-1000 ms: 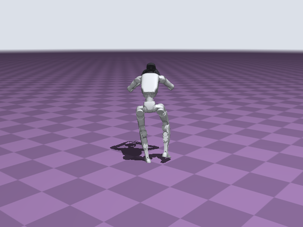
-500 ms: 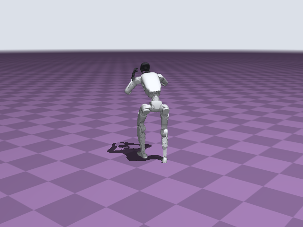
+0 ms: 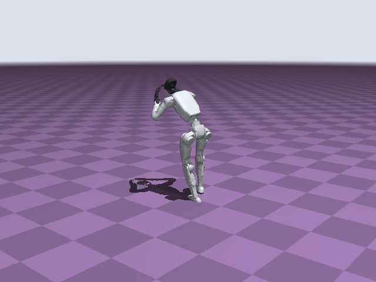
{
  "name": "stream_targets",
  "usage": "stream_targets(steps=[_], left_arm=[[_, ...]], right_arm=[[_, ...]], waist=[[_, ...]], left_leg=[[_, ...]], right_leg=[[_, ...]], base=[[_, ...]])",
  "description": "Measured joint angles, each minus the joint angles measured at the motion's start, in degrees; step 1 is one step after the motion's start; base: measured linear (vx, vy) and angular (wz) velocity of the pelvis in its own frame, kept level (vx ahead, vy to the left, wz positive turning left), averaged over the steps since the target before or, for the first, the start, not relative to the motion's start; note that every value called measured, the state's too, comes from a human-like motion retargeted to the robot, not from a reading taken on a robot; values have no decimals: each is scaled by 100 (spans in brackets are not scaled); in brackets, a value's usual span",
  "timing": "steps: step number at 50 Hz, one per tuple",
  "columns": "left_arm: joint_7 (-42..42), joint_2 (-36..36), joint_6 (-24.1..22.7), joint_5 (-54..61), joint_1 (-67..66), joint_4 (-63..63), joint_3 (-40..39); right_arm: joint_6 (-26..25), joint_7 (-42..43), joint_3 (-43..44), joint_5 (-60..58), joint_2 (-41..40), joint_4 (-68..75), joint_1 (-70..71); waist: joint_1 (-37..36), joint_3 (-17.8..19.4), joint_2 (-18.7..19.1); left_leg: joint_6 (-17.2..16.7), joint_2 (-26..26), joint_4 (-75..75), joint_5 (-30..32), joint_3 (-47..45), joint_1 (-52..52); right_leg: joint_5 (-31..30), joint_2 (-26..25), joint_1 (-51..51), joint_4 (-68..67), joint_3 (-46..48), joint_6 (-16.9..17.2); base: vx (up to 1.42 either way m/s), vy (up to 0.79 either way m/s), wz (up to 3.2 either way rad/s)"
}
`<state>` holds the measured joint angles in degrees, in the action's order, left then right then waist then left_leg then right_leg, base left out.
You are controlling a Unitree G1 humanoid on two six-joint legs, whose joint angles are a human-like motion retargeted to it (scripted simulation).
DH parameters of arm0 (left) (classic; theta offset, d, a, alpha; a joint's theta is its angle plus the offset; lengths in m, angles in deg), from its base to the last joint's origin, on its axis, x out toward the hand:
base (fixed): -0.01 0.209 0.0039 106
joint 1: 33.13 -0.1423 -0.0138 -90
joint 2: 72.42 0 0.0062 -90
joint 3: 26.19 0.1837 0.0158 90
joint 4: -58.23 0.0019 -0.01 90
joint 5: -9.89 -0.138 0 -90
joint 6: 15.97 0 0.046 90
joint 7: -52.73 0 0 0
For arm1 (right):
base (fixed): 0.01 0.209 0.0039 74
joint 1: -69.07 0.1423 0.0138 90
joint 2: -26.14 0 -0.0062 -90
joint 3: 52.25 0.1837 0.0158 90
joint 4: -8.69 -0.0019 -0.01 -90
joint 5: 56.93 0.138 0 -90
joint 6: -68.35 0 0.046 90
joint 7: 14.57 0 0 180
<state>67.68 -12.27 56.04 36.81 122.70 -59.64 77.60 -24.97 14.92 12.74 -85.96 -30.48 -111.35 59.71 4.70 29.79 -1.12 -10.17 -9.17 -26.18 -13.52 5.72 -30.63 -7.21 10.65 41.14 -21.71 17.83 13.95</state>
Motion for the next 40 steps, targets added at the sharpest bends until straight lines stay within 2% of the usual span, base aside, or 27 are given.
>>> stream_targets(steps=[2,4,6,8,10,12,13,15,17,20,23,24,25,28,30,32,33,35,38,40], left_arm=[[68,-68,-59,-106,-40,33,55],[113,-129,-56,-131,-79,75,136],[123,-182,-18,-7,-108,92,169],[115,-247,16,79,-188,97,131],[166,-244,50,274,-153,58,107],[241,-249,76,387,-157,35,3],[295,-242,62,399,-202,27,-50],[173,-307,112,790,-283,-75,-287],[104,-221,100,999,-319,-103,-415],[74,-172,79,986,-399,-123,-505],[59,-159,-77,840,-238,-42,-324],[77,-115,-57,859,-242,-35,-366],[96,-42,26,927,-325,-48,-511],[184,42,121,801,-99,-108,-379],[415,143,109,1244,241,-54,-250],[386,324,47,1231,383,-22,-74],[324,392,-42,1166,577,47,140],[166,524,57,527,507,159,201],[59,683,93,374,480,143,237],[6,727,98,227,535,171,285]], right_arm=[[86,93,-101,152,181,-19,80],[105,115,-208,246,368,-29,190],[93,111,-280,347,555,-44,336],[115,117,-390,450,689,-47,519],[76,135,-513,530,789,10,817],[92,195,-559,577,801,59,1009],[105,247,-552,570,773,67,1013],[162,395,-278,648,624,36,813],[285,539,-60,688,610,-47,560],[353,677,51,565,624,-178,257],[250,614,-157,343,820,-214,248],[289,685,-107,414,969,-284,143],[399,830,59,591,1149,-411,-77],[349,766,77,553,1570,-566,-197],[232,859,-26,634,1876,-564,-90],[119,672,-97,544,2003,-515,-58],[-20,509,-252,371,1972,-426,99],[-61,324,-282,137,1800,-394,93],[-104,366,-217,5,1730,-377,66],[-120,430,-232,-70,1733,-370,106]], waist=[[170,0,-191],[260,0,-319],[303,0,-424],[308,0,-487],[282,0,-592],[271,0,-673],[241,0,-704],[87,0,-847],[-120,0,-883],[-428,0,-889],[-803,0,-753],[-882,0,-676],[-947,0,-584],[-864,0,-338],[-677,0,-520],[-356,0,-465],[-207,0,-397],[13,0,1],[131,0,278],[287,0,356]], left_leg=[[-175,-117,-253,-266,76,192],[-294,-72,-794,-556,164,260],[-323,-107,-1605,-676,188,167],[-445,-233,-2695,-351,24,-175],[-476,-421,-3645,439,-175,-775],[-476,-186,-4411,785,-504,-1436],[-477,82,-4705,763,-687,-1755],[-265,644,-4781,282,-681,-2156],[-22,1197,-4166,181,-1003,-2361],[-6,1764,-2316,165,-1655,-2203],[-181,2345,24,63,-2574,-1709],[-225,2398,508,66,-2897,-1458],[-251,2391,837,60,-3216,-1146],[-137,2409,830,529,-3497,-977],[467,1645,1597,957,-3349,-660],[602,1387,841,562,-3069,-920],[570,1367,444,366,-2944,-1170],[422,1661,-934,-285,-2734,-1537],[489,1490,-1169,-598,-2596,-1288],[467,1272,-1150,-658,-2535,-1023]], right_leg=[[58,-199,-205,1137,213,105],[76,-657,-359,1642,-241,105],[-150,-958,-577,1720,-812,105],[-319,-953,-753,1572,-992,105],[-288,-716,-715,1275,-977,105],[88,-602,-593,642,-941,105],[243,-631,-581,358,-878,105],[436,-784,-689,55,-715,105],[612,-805,-964,40,-549,105],[932,-765,-1466,93,-378,104],[1067,-1044,-1856,232,-118,105],[1184,-1011,-2035,123,-31,105],[1352,-904,-2276,-69,51,104],[1372,-533,-1987,-1522,486,-408],[815,310,-1077,-3360,346,-564],[223,553,-271,-4538,-186,-280],[136,397,229,-4881,-540,-75],[440,-89,655,-5113,-985,27],[838,-284,1172,-4382,-1368,-355],[1022,-295,1314,-3374,-1431,-552]], base=[[72,-41,121],[75,-55,91],[82,-28,66],[79,15,24],[71,31,16],[70,12,26],[69,-10,25],[69,-25,27],[75,-2,42],[81,14,42],[79,12,19],[87,32,57],[90,44,94],[79,42,108],[67,33,161],[73,26,205],[79,22,178],[87,24,139],[79,26,107],[77,20,128]])
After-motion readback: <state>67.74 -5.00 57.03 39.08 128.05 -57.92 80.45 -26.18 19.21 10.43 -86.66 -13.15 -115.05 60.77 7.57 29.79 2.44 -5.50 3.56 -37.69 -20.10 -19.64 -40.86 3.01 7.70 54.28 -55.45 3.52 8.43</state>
